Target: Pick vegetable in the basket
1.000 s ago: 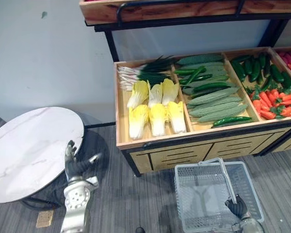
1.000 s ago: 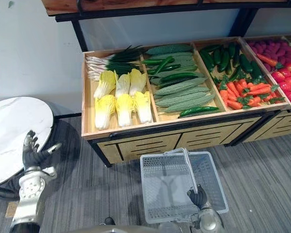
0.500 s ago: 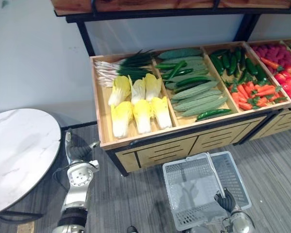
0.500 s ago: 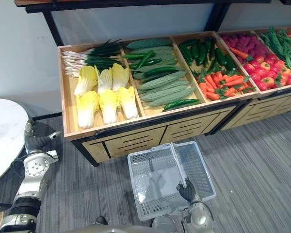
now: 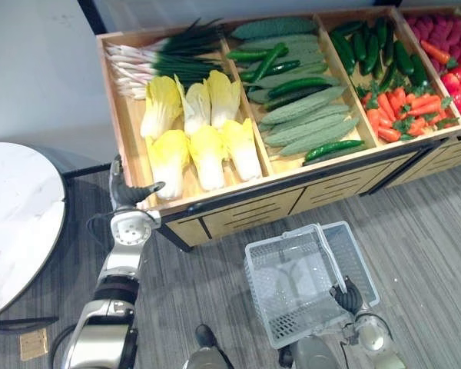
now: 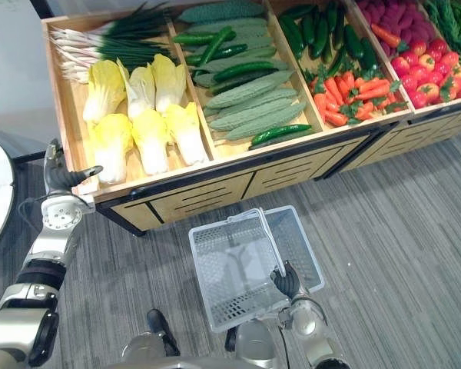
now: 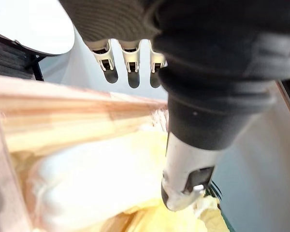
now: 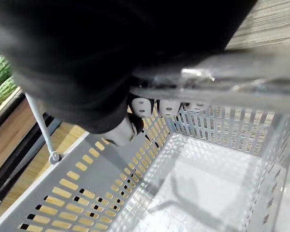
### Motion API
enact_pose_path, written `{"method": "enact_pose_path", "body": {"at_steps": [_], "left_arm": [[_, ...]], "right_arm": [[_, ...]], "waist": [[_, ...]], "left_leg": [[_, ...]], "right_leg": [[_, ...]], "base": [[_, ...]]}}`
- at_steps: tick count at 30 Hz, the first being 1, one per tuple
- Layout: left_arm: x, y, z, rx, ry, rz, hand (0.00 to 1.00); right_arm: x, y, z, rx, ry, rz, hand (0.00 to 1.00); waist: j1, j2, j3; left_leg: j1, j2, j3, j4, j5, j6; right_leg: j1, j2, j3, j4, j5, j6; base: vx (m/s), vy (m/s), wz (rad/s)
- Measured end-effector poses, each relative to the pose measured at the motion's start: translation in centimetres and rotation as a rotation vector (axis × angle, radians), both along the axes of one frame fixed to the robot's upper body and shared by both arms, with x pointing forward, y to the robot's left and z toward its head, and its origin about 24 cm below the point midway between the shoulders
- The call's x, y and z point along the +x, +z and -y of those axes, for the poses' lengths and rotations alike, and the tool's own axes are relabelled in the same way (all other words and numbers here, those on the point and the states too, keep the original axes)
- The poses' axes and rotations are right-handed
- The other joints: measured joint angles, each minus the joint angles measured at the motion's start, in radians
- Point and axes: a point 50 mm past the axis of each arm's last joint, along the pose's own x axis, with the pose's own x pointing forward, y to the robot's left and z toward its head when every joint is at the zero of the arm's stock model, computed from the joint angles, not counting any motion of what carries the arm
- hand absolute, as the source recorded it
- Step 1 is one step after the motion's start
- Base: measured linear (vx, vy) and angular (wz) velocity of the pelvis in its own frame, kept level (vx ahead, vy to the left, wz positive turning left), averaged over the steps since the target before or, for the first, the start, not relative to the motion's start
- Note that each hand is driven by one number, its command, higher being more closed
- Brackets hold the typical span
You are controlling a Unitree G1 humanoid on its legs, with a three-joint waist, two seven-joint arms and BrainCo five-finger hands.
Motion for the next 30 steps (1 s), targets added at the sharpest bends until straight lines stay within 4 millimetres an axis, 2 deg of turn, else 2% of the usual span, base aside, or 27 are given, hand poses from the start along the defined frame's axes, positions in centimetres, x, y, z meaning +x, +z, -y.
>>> {"method": "enact_pose_path", "body": {"at_steps": [4,9,17,22,30], "left_arm": [[0.4,0.6,0.2,0.001,-0.005,0.018,0.00],[0.7,0.7,0.7,0.010,-0.006,0.015,0.00],[0.9,0.3,-0.3,-0.010,0.131,-0.023,0.00],[1.3,1.1,-0.9,-0.038,0.204,-0.008,0.00],[2.3,2.0,-0.9,-0.052,0.222,-0.026,0.00]], "right_arm": [[0.4,0.5,0.0,0.001,0.002,0.027,1.00],[0.8,0.7,-0.1,-0.004,0.017,0.040,1.00],[1.2,1.2,-0.3,-0.006,0.027,0.072,1.00],[1.6,1.4,-1.1,-0.004,0.047,0.090,1.00],[1.9,1.7,-1.3,0.012,0.047,0.106,1.00]], "waist": [[-0.021,-0.003,0.022],[-0.023,-0.004,0.042],[-0.024,-0.008,0.063],[-0.025,-0.013,0.097],[-0.032,-0.024,0.111]], "left_leg": [[-0.023,0.010,0.012,0.049,-0.028,0.002],[-0.035,0.020,0.017,0.080,-0.049,0.001],[-0.052,0.018,0.018,0.087,-0.053,0.001],[-0.070,0.018,0.016,0.099,-0.052,0.002],[-0.096,0.019,0.015,0.117,-0.053,0.002]], "right_leg": [[-0.020,0.000,0.015,0.010,0.000,0.000],[-0.032,-0.001,0.028,0.019,0.000,0.000],[-0.055,-0.005,0.032,0.030,0.000,0.000],[-0.072,-0.010,0.032,0.039,0.000,0.000],[-0.102,-0.015,0.039,0.055,0.000,0.000]], "base": [[0.00,0.006,-0.09],[-0.02,0.008,-0.07],[0.00,0.001,-0.01],[0.00,0.000,0.00],[0.00,0.000,-0.02]]}}
